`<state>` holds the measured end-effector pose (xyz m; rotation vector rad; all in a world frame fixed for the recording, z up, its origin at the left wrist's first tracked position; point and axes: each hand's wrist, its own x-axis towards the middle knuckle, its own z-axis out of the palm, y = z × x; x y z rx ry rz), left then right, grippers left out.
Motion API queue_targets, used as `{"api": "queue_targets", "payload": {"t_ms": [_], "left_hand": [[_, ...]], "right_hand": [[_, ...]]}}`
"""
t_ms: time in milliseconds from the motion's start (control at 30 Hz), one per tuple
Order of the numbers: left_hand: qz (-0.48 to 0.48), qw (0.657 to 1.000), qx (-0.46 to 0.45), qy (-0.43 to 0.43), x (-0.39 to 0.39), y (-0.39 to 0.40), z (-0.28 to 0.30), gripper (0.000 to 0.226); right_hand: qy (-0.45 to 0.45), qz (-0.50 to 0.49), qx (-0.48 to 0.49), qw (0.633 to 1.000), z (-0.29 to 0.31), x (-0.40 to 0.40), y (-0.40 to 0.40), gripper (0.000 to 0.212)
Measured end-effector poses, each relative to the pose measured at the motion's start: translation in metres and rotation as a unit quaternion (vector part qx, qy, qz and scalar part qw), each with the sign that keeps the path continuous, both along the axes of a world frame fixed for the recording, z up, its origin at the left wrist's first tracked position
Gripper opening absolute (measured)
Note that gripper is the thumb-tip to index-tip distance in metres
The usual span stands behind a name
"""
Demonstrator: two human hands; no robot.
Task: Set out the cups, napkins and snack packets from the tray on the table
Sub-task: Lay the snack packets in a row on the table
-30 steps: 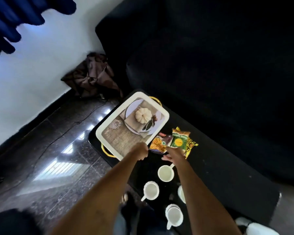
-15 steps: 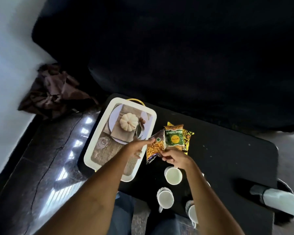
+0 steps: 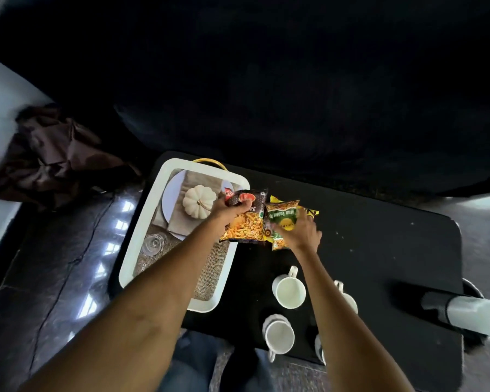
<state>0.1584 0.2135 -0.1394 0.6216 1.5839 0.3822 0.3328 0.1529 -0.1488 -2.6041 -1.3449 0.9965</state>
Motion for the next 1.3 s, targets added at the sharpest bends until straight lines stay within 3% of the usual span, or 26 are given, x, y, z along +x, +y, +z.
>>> {"api": "queue_targets", "payload": {"t_ms": [67,133,200,300,433,500,567,700,767,900,967,1067,1233,1300], "left_hand": [[-0.013,1.000,-0.007,-0.014,-0.005,-0.002,-0.007,0.057],[0.015,0.997,-0.046,-0.066,-0.010,-0.006,-0.014,0.053],[0.041,0.990,-0.071,-0.118,-0.014,-0.013,-0.016,0.036],[0.083,0.979,-0.078,-0.171,-0.024,-0.026,-0.024,0.009],[0.079,0.984,-0.060,-0.148,-0.032,-0.044,-0.029,0.017],[0.068,0.989,-0.047,-0.126,-0.032,-0.049,-0.030,0.025],[0.069,0.990,-0.046,-0.117,-0.030,-0.049,-0.028,0.012],[0.023,0.995,-0.049,-0.089,-0.029,-0.040,-0.019,0.009],[-0.003,0.997,-0.023,-0.073,-0.031,-0.034,-0.016,0.014],[-0.059,0.992,-0.072,-0.090,-0.018,-0.033,-0.006,0.012],[-0.094,0.985,-0.096,-0.107,-0.009,-0.034,-0.002,0.009],[-0.081,0.981,-0.114,-0.131,-0.007,-0.033,-0.008,0.034],[-0.065,0.977,-0.146,-0.143,-0.019,-0.034,-0.023,0.014],[-0.038,0.976,-0.145,-0.160,-0.022,-0.034,-0.029,0.015]], "right_hand": [[0.019,0.017,-0.043,0.999,-0.014,-0.003,0.002,0.071],[0.091,-0.060,-0.035,0.993,-0.020,-0.005,-0.004,0.045],[0.174,-0.151,-0.011,0.973,-0.023,-0.006,-0.012,0.035],[0.269,-0.221,0.068,0.935,-0.020,-0.008,-0.024,0.039],[0.380,-0.258,0.146,0.876,-0.013,-0.005,-0.028,0.049],[0.417,-0.229,0.116,0.872,-0.011,-0.001,-0.027,0.068],[0.437,-0.160,0.031,0.884,-0.008,0.004,-0.023,0.086],[0.395,0.054,-0.131,0.908,0.008,0.017,-0.009,0.080],[0.386,0.115,-0.182,0.897,0.017,0.025,0.001,0.076],[0.366,0.191,-0.198,0.889,0.035,0.030,0.023,0.066],[0.343,0.198,-0.160,0.904,0.036,0.032,0.032,0.068],[0.376,0.139,-0.128,0.907,0.030,0.037,0.037,0.070],[0.441,0.114,-0.114,0.883,0.022,0.038,0.038,0.032],[0.438,0.128,-0.120,0.882,0.020,0.030,0.036,0.031]]}}
